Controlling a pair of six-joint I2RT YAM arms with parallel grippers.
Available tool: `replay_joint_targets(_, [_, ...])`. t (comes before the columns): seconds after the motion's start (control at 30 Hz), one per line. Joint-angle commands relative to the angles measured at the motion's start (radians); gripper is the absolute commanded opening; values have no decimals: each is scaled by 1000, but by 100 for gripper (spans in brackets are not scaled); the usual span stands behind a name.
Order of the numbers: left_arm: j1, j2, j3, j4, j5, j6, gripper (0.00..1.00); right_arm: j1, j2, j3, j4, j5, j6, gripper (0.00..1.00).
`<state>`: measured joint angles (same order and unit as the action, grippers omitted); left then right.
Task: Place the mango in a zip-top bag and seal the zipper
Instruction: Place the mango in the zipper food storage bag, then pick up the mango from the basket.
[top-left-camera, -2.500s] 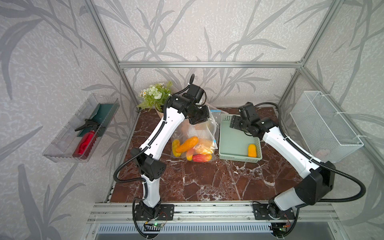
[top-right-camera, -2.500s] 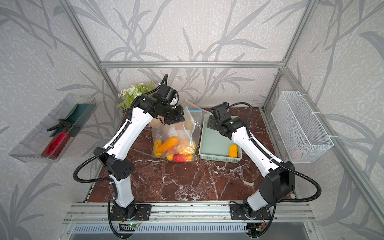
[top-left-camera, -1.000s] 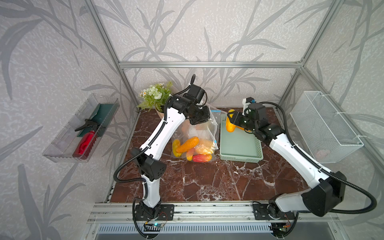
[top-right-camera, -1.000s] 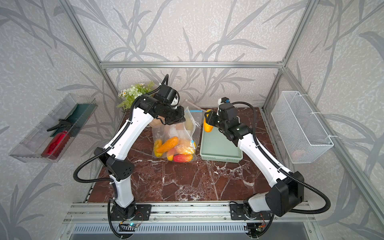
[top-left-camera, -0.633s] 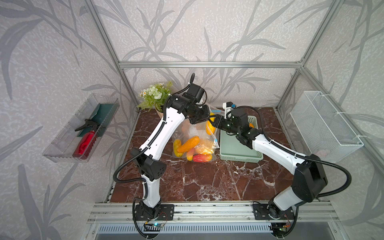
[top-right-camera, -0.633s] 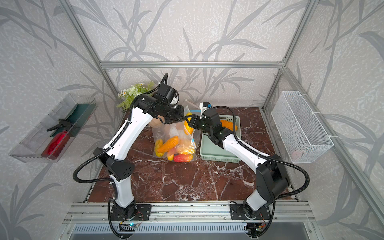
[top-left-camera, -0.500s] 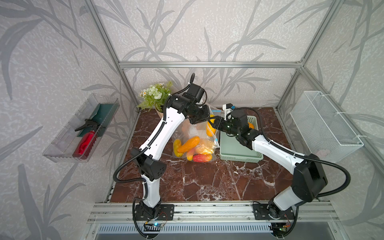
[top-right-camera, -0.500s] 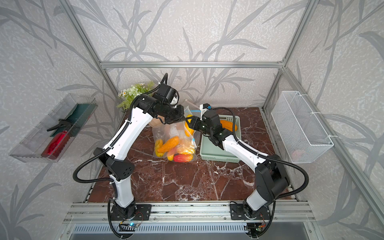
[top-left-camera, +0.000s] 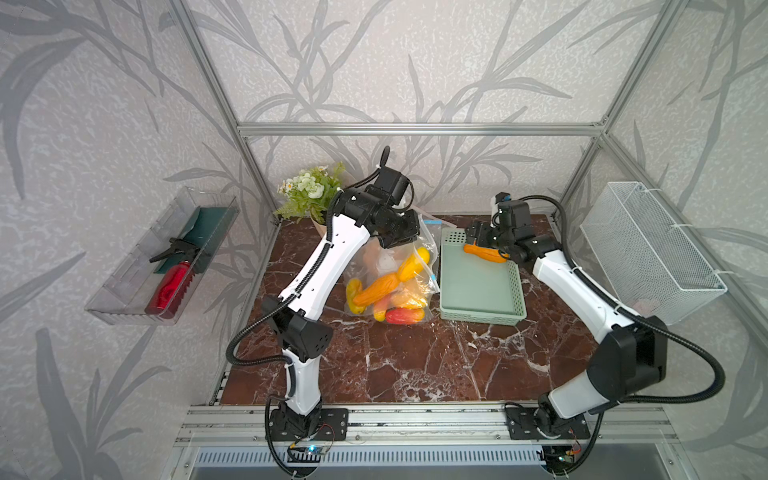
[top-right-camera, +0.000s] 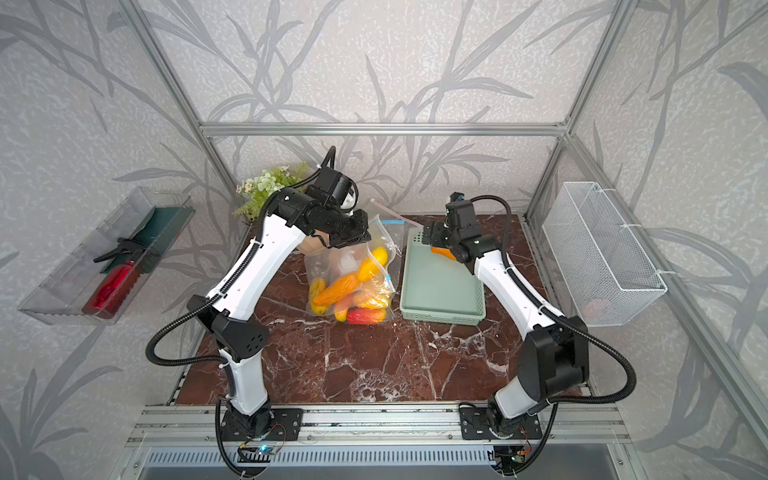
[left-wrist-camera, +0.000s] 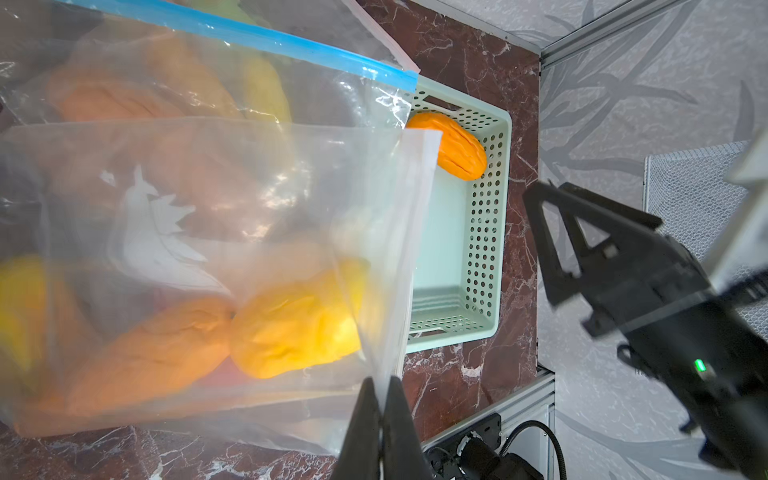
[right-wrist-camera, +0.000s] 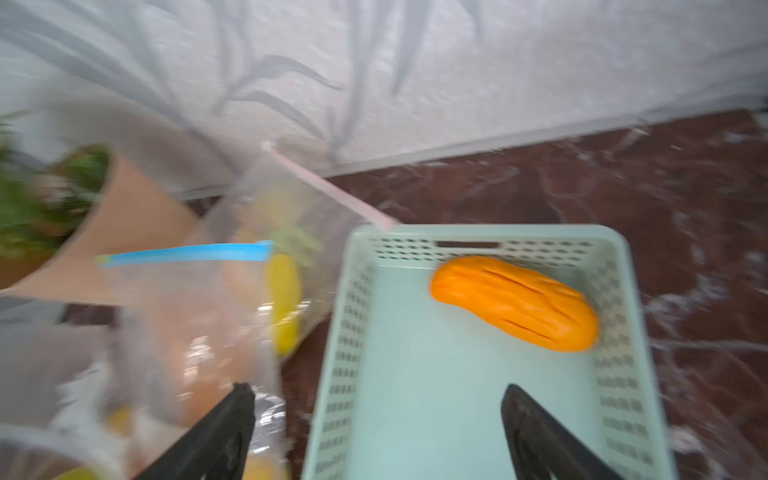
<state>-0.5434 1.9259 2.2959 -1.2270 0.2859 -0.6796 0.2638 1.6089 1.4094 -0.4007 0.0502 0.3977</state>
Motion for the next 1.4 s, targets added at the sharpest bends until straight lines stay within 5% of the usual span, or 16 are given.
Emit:
replay_joint_targets(0.0, [-3,-3,15,-16,1,15,0,-68,83,50,-200,27,80,94])
replay_joint_targets(0.27, [-3,0,4,-8,9,11,0,-63,333,266,-396,119,827,86])
replay_joint_targets(0.53, [-3,-11,-5,-4,6,16,0,-60,556,538,-513,190,1184,87])
replay_joint_targets(0.87, [5,-28,-27,9,11,7,0,-70,787,897,-900,248,1412,89])
replay_joint_targets(1.37, [13,-28,-26,8,25,3,0,-103,986,1080,-886,184,1368,90])
